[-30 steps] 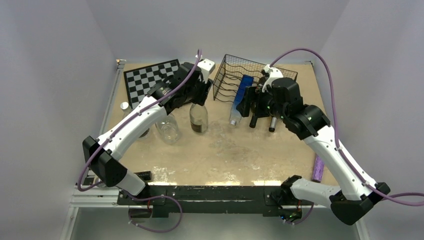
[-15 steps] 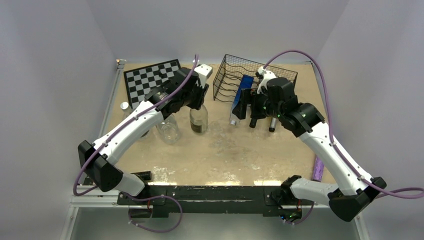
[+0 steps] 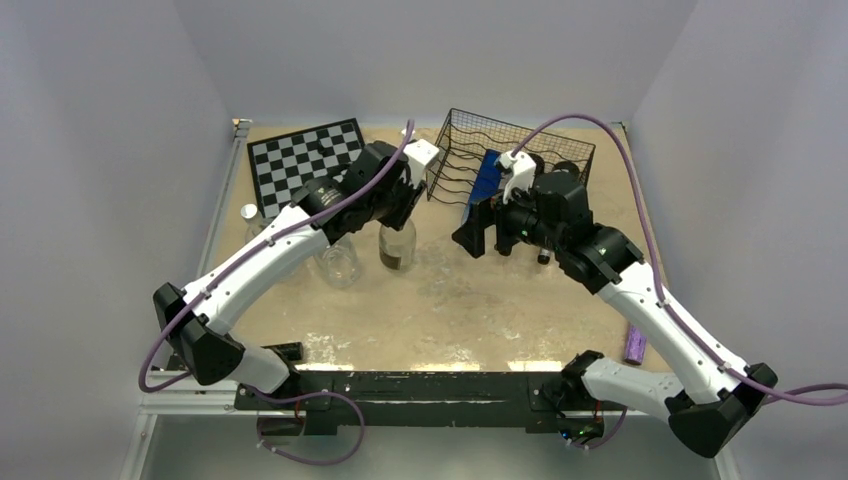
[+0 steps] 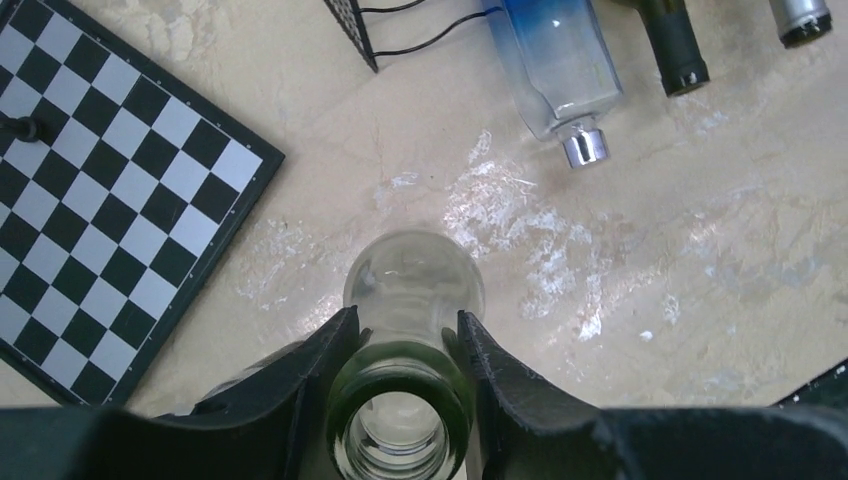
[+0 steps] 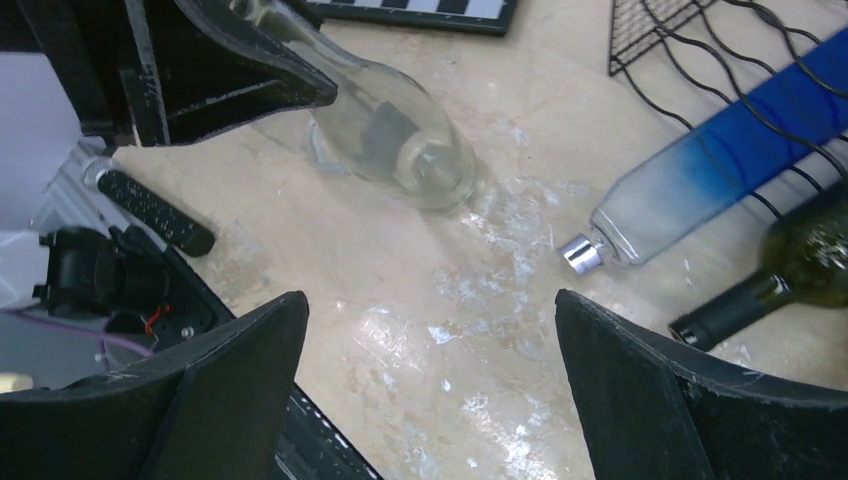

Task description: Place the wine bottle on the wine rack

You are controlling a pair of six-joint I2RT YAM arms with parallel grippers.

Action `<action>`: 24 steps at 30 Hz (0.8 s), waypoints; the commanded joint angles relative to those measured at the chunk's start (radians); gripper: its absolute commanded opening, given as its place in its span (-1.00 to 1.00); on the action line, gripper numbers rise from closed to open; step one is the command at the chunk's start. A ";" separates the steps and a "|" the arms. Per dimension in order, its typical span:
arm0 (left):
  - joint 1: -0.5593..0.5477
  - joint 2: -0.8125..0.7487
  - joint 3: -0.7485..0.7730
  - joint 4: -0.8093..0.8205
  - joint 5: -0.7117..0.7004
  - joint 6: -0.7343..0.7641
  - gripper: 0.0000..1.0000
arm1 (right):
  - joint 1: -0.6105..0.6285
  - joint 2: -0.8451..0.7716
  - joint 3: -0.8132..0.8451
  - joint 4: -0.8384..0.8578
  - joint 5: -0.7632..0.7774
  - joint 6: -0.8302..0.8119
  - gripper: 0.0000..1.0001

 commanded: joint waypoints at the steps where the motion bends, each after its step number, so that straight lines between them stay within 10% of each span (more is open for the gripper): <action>1: -0.057 -0.068 0.190 -0.009 -0.036 0.045 -1.00 | 0.045 -0.026 -0.091 0.240 -0.075 -0.086 0.97; 24: -0.086 -0.094 0.571 -0.254 0.176 -0.065 -1.00 | 0.211 0.018 -0.455 1.043 -0.088 -0.180 0.97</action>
